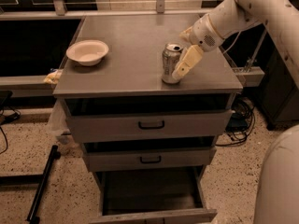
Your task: Pick 7up can from bottom drawer and place on counter
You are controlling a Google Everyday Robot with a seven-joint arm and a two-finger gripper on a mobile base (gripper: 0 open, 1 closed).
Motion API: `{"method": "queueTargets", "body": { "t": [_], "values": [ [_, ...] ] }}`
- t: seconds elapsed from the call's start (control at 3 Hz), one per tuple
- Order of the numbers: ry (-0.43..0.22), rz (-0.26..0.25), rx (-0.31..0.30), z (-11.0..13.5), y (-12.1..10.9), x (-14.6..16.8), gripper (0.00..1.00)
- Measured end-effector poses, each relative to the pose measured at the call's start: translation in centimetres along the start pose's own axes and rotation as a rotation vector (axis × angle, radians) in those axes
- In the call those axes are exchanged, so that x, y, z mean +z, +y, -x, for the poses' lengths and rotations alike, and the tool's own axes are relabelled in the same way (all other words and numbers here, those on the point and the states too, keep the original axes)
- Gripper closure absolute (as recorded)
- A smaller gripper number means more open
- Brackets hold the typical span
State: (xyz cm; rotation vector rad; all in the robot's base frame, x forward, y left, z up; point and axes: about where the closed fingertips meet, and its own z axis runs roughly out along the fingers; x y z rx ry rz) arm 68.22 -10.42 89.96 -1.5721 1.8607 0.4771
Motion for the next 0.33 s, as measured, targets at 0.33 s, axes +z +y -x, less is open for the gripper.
{"method": "queueTargets", "body": {
  "t": [0.33],
  "values": [
    [0.000, 0.000, 0.000, 0.00, 0.00, 0.00, 0.00]
  ]
}}
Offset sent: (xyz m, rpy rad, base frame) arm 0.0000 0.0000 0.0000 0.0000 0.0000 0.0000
